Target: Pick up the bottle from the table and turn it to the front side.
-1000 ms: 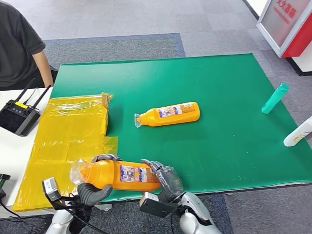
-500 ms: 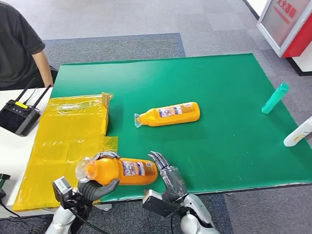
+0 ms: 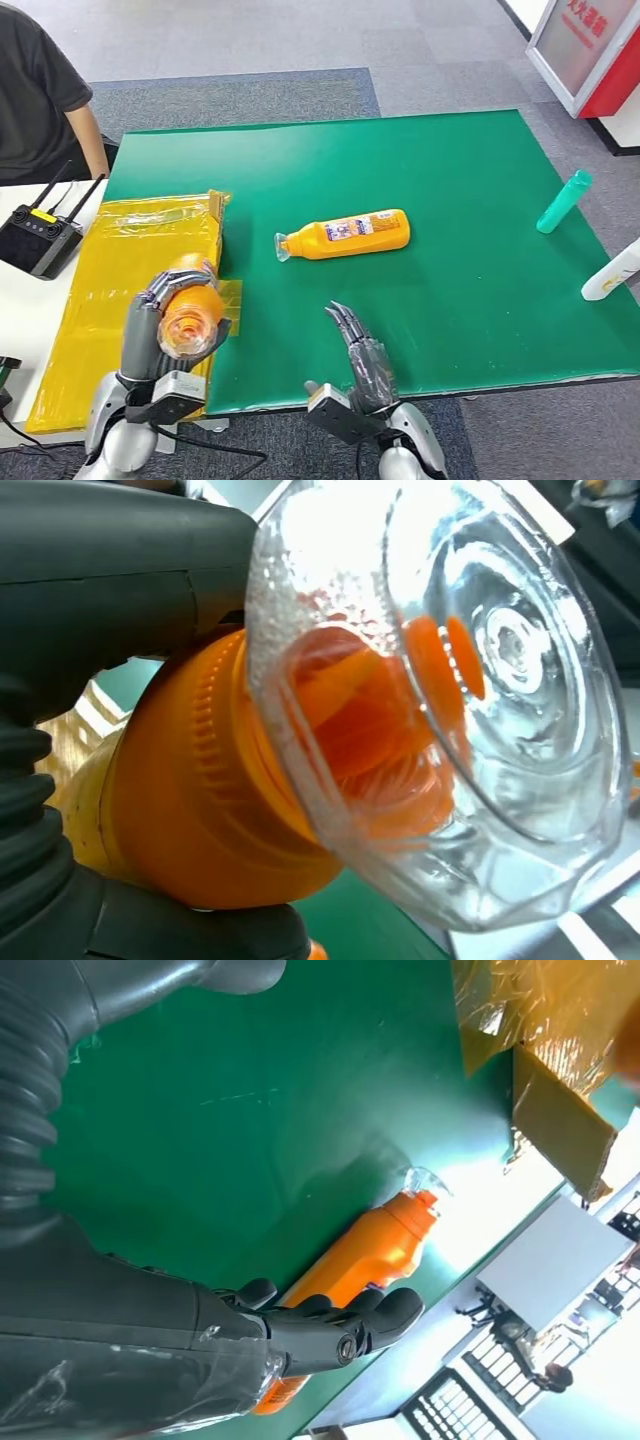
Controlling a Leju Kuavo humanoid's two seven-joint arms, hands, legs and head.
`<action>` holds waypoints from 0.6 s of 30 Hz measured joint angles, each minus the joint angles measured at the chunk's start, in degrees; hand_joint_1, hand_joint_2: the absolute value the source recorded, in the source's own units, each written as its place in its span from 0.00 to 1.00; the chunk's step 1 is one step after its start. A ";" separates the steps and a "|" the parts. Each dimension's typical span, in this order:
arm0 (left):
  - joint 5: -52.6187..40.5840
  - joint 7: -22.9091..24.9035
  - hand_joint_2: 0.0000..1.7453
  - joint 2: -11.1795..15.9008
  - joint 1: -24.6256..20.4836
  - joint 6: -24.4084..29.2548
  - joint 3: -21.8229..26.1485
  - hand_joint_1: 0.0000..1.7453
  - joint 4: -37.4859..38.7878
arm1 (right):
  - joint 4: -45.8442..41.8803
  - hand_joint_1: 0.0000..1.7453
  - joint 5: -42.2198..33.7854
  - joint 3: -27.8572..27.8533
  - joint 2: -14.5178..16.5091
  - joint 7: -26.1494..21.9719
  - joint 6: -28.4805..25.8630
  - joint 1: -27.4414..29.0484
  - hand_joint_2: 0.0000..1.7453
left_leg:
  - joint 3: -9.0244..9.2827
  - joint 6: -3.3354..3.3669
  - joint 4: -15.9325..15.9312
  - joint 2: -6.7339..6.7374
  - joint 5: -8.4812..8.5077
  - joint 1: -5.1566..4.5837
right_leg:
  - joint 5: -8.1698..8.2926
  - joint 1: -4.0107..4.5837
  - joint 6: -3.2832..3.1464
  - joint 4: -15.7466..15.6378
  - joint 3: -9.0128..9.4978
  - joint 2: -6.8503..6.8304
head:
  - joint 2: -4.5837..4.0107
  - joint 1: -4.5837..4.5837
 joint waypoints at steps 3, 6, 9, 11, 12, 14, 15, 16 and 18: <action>-8.44 5.75 1.00 1.00 -0.58 2.14 -1.28 1.00 -1.57 | -0.58 0.00 0.15 -0.53 0.00 0.57 0.00 0.33 1.00 | 0.00 0.00 0.00 0.00 0.00 0.00 | 0.00 0.00 0.00 0.00 0.00 0.00 | 0.00 0.01; -17.78 14.61 1.00 2.32 -1.72 0.55 -2.57 1.00 -1.95 | -1.26 0.00 0.69 -1.06 0.00 1.44 0.01 0.85 1.00 | 0.00 0.00 0.00 0.00 0.00 0.00 | 0.01 0.00 0.00 0.00 -0.01 0.00 | 0.00 0.00; -20.95 19.34 1.00 3.50 -2.99 -2.01 -3.68 1.00 -1.89 | -1.88 0.00 1.09 -1.69 0.00 1.90 0.01 1.39 1.00 | 0.00 0.00 0.00 0.00 0.01 0.00 | 0.01 0.00 -0.01 0.00 -0.01 0.00 | 0.00 0.00; -21.57 20.36 1.00 4.11 -3.72 -2.68 -4.24 1.00 -1.82 | -2.20 0.00 1.18 -2.00 0.00 1.98 0.01 1.63 1.00 | 0.00 -0.01 0.00 0.00 0.01 0.00 | 0.01 0.00 -0.01 0.00 -0.01 0.01 | 0.00 0.00; -21.69 20.50 1.00 4.36 -3.99 -2.82 -4.46 1.00 -1.79 | -2.34 0.00 1.19 -2.10 0.00 1.99 0.01 1.74 1.00 | 0.00 0.00 0.00 0.00 0.00 0.00 | 0.01 0.00 -0.01 0.00 -0.01 0.01 | 0.00 -0.01; -21.85 20.59 1.00 4.76 -4.35 -3.01 -4.85 1.00 -1.77 | -2.52 0.00 1.20 -2.28 0.00 2.01 0.01 1.87 1.00 | 0.00 0.00 0.00 0.00 0.00 0.00 | 0.00 0.00 0.00 0.00 -0.01 0.01 | 0.00 0.00; -21.86 20.61 1.00 4.89 -4.44 -3.05 -4.98 1.00 -1.76 | -2.59 0.00 1.21 -2.34 0.00 2.01 0.01 1.91 1.00 | 0.00 0.00 0.00 0.00 0.00 0.00 | 0.00 -0.01 0.00 0.00 -0.01 0.01 | 0.00 0.00; -21.87 20.62 1.00 4.98 -4.50 -3.06 -5.07 1.00 -1.73 | -2.64 0.00 1.21 -2.39 0.00 2.01 0.02 1.92 1.00 | 0.00 0.00 0.00 0.00 0.00 0.00 | 0.00 -0.01 0.00 0.00 -0.01 0.01 | 0.00 0.01; -21.94 20.77 1.00 5.16 -4.64 -3.16 -5.23 1.00 -1.66 | -2.76 0.00 1.21 -2.50 0.00 2.02 0.02 1.95 1.00 | -0.01 0.00 0.00 0.01 -0.01 0.00 | 0.00 -0.01 0.00 0.00 -0.02 0.01 | 0.00 0.00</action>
